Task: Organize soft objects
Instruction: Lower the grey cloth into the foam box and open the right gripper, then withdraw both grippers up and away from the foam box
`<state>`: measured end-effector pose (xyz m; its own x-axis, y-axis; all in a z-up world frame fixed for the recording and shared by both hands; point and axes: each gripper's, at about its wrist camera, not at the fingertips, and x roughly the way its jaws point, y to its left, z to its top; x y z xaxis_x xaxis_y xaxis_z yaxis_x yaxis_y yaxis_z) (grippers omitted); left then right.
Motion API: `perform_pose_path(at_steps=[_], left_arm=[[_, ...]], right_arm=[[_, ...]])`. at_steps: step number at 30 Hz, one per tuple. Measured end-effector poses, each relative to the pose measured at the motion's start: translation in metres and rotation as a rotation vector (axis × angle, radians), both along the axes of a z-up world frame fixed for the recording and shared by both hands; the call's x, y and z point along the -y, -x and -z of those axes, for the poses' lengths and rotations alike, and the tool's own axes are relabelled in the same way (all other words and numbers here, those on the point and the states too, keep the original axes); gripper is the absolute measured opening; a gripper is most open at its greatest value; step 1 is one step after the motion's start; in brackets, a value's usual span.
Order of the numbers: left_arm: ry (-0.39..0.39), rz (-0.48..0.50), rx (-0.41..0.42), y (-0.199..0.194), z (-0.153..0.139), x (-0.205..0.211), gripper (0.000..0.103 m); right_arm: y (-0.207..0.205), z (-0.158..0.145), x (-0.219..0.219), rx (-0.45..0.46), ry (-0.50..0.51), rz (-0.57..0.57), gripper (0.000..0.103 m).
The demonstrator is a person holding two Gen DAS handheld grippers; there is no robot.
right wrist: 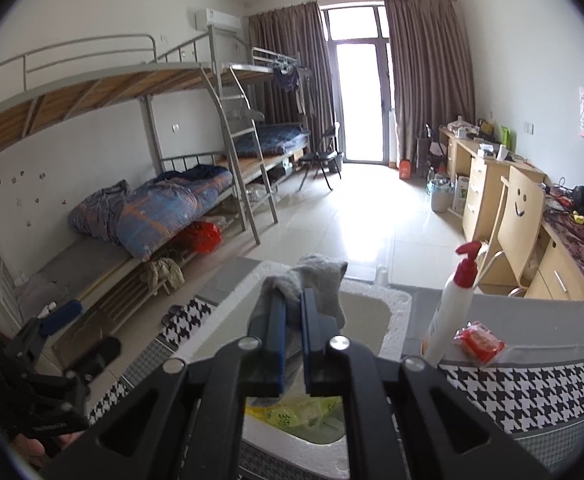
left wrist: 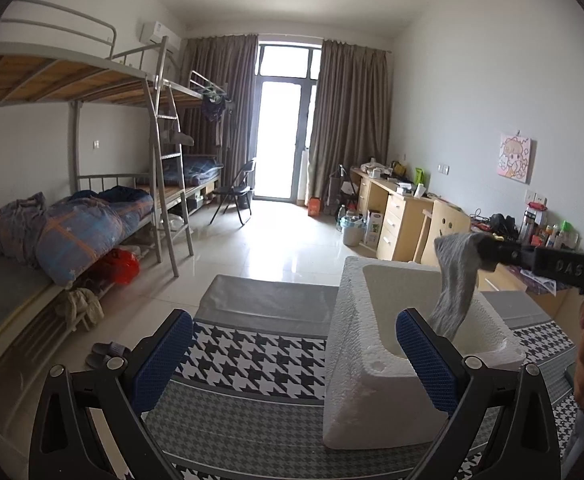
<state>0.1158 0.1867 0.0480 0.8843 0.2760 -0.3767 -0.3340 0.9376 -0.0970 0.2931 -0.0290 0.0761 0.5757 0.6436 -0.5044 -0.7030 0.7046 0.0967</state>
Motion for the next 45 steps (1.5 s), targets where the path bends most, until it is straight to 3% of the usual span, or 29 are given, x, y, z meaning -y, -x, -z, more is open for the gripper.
perform_pose_path(at_steps=[11, 13, 14, 16, 18, 19, 36, 40, 45], left_arm=[[0.004, -0.006, 0.0, 0.0, 0.0, -0.002, 0.102], [0.002, 0.0, -0.005, -0.001, 0.001, -0.001, 0.102], [0.0, 0.0, -0.007, -0.002, 0.001, 0.0, 0.102], [-0.001, 0.002, -0.006, -0.001, 0.0, 0.001, 0.102], [-0.001, -0.003, -0.003, -0.001, -0.001, 0.001, 0.102], [-0.001, -0.004, -0.002, -0.001, -0.001, 0.001, 0.102], [-0.023, 0.032, 0.01, 0.007, -0.013, 0.026, 0.102], [-0.033, 0.044, 0.008, 0.01, -0.015, 0.036, 0.102], [-0.042, 0.062, 0.019, 0.016, -0.02, 0.045, 0.102]], right_arm=[[-0.011, 0.021, -0.011, -0.073, 0.062, -0.001, 0.009], [-0.013, 0.025, -0.012, -0.082, 0.079, 0.007, 0.013], [-0.014, 0.027, -0.013, -0.086, 0.089, 0.011, 0.017], [-0.016, 0.03, -0.014, -0.099, 0.102, 0.008, 0.045], [-0.014, 0.032, -0.015, -0.106, 0.095, 0.007, 0.065], [-0.013, 0.033, -0.016, -0.109, 0.1, 0.007, 0.07], [0.006, 0.024, 0.017, -0.069, 0.076, 0.001, 0.071], [0.014, 0.023, 0.026, -0.04, 0.065, 0.015, 0.081], [0.022, 0.02, 0.039, -0.02, 0.05, 0.021, 0.082]])
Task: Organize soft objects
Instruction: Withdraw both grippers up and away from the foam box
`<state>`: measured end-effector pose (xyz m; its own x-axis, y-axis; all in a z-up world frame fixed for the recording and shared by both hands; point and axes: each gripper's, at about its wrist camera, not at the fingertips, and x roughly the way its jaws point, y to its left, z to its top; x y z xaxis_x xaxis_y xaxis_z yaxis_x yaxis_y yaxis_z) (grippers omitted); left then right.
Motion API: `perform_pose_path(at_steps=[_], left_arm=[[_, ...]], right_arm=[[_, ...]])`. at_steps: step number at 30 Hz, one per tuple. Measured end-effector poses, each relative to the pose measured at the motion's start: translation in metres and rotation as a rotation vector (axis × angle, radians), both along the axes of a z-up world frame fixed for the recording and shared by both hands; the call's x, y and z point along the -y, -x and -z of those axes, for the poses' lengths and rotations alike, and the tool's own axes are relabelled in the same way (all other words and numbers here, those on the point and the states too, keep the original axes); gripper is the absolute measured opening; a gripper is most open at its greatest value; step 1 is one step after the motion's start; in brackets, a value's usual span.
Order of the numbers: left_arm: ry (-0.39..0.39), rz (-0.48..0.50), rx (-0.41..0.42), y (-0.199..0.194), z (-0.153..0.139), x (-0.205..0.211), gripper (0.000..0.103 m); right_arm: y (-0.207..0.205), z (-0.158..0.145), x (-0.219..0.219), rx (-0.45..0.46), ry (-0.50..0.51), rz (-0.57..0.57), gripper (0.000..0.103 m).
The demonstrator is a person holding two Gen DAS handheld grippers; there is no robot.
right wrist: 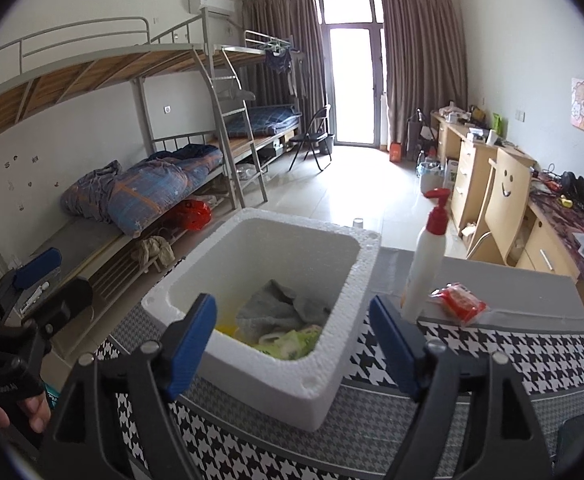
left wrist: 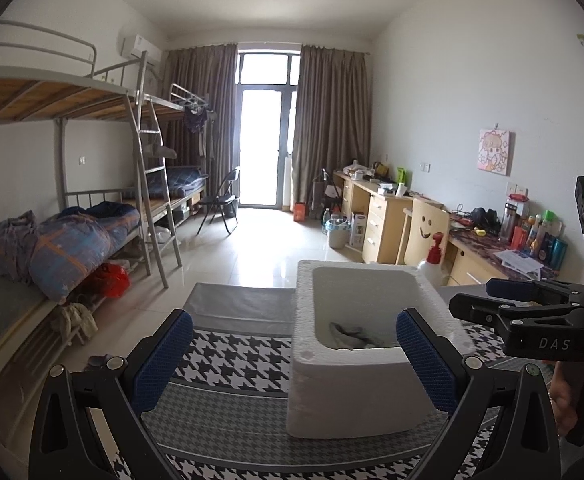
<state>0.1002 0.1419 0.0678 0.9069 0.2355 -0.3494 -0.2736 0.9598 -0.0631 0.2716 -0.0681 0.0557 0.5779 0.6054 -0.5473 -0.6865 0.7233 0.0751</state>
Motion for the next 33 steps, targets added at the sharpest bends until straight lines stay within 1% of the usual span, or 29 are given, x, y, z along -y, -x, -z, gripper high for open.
perform_pose_path(at_steps=[5, 11, 14, 16, 17, 19, 22, 26, 33], left_arm=[[-0.012, 0.023, 0.011, 0.004, -0.005, 0.01, 0.102], [-0.009, 0.044, 0.019, 0.009, -0.008, 0.016, 0.102], [-0.011, 0.049, 0.026, 0.014, -0.009, 0.022, 0.102], [-0.01, 0.055, 0.03, 0.016, -0.01, 0.025, 0.102], [-0.01, 0.057, 0.032, 0.017, -0.01, 0.026, 0.102], [-0.012, 0.063, 0.034, 0.019, -0.011, 0.029, 0.102], [-0.014, 0.07, 0.042, 0.025, -0.011, 0.032, 0.102], [-0.01, 0.082, 0.056, 0.032, -0.008, 0.039, 0.102], [-0.015, 0.097, 0.065, 0.041, -0.005, 0.05, 0.102]], right_arm=[[0.005, -0.004, 0.016, 0.0, -0.036, 0.016, 0.082], [0.015, -0.009, 0.029, 0.026, -0.058, 0.03, 0.086], [0.021, -0.01, 0.036, 0.046, -0.075, 0.034, 0.093], [0.027, -0.013, 0.039, 0.074, -0.09, 0.034, 0.101], [0.031, -0.014, 0.041, 0.091, -0.094, 0.038, 0.102], [0.036, -0.016, 0.043, 0.11, -0.102, 0.038, 0.102], [0.044, -0.017, 0.049, 0.113, -0.12, 0.034, 0.102], [0.051, -0.015, 0.056, 0.133, -0.124, 0.061, 0.102], [0.069, -0.01, 0.068, 0.165, -0.144, 0.072, 0.102]])
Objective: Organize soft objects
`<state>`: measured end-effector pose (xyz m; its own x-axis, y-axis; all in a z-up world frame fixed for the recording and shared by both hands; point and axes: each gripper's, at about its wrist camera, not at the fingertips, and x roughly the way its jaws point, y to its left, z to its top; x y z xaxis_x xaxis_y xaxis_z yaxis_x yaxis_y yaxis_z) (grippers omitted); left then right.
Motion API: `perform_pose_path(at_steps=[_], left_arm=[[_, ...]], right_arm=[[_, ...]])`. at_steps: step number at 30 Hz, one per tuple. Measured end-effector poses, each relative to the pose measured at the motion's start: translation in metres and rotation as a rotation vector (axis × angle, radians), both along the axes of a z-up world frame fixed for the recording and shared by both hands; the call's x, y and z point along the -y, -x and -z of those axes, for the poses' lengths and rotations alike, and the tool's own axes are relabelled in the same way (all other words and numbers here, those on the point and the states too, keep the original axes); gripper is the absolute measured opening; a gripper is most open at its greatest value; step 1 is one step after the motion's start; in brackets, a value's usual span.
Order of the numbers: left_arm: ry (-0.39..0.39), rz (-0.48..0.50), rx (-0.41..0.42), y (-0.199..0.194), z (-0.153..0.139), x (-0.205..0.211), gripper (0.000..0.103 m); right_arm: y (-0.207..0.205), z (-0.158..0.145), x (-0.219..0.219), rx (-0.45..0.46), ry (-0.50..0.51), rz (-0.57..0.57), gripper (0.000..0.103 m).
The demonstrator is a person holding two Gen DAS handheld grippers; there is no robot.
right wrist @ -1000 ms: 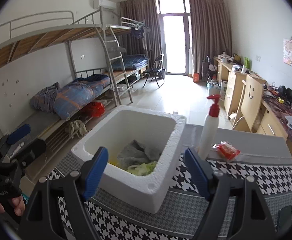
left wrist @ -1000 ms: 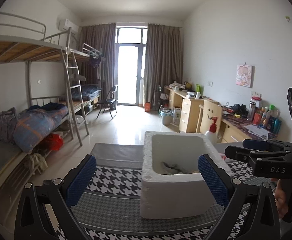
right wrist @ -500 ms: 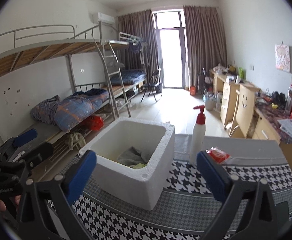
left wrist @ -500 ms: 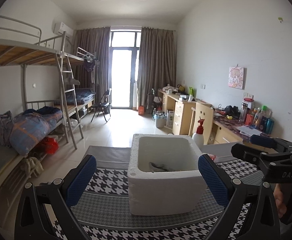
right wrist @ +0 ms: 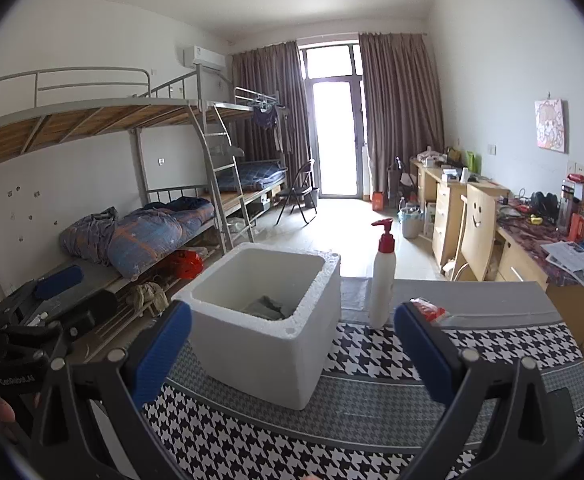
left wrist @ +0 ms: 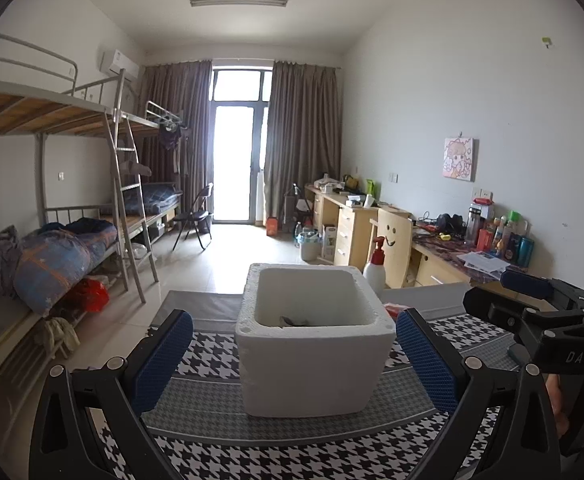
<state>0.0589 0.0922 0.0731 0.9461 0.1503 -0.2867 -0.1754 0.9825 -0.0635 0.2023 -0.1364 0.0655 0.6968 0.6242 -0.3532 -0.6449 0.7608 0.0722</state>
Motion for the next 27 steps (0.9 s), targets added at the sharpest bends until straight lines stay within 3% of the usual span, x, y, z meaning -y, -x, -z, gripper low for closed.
perform_pose_path(at_steps=[9, 27], left_arm=[[-0.015, 0.007, 0.043, 0.023, 0.006, 0.018, 0.102], [-0.052, 0.023, 0.075, 0.045, 0.026, 0.046, 0.102]], right_arm=[[0.023, 0.006, 0.015, 0.061, -0.014, 0.018, 0.102], [0.055, 0.033, 0.036, 0.074, -0.055, 0.007, 0.102]])
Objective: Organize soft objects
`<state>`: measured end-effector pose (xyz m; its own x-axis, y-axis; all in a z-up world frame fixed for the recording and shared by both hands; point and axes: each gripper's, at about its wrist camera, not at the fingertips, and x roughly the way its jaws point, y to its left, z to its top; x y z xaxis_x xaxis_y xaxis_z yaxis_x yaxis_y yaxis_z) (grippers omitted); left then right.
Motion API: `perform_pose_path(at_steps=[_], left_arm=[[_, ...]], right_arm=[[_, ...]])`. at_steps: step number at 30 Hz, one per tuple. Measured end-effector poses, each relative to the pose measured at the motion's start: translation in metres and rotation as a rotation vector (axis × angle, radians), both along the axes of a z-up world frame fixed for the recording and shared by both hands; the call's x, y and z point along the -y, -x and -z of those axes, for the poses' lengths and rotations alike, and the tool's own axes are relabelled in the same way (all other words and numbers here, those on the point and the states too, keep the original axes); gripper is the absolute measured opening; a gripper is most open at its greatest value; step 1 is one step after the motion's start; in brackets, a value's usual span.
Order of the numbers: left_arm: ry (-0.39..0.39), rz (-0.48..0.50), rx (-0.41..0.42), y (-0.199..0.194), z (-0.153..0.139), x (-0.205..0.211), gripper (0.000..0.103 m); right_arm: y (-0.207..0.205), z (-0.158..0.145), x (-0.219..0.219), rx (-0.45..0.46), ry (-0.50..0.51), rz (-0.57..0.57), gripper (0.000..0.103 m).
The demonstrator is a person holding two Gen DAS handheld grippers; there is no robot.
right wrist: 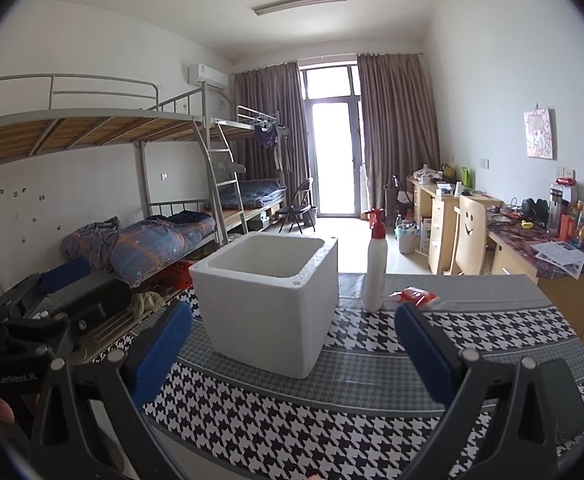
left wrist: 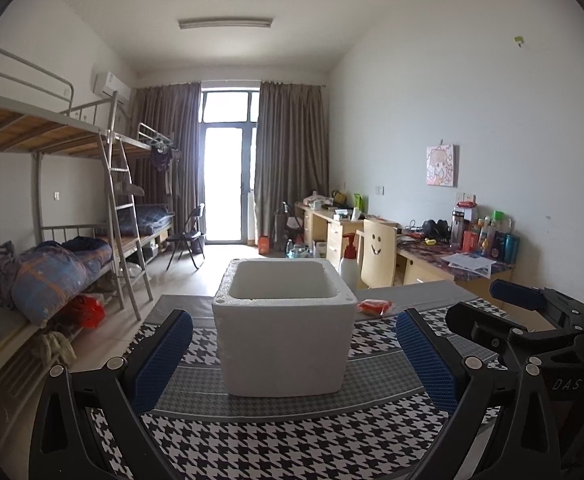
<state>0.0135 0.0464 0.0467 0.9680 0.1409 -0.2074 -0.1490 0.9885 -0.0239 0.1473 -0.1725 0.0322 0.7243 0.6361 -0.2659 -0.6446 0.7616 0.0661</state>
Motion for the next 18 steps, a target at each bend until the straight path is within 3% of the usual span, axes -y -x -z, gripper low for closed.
perform_pose_path(at_steps=[18], left_arm=[[0.01, 0.015, 0.046, 0.027, 0.021, 0.008, 0.102]], right_arm=[[0.025, 0.02, 0.026, 0.019, -0.04, 0.052, 0.102]])
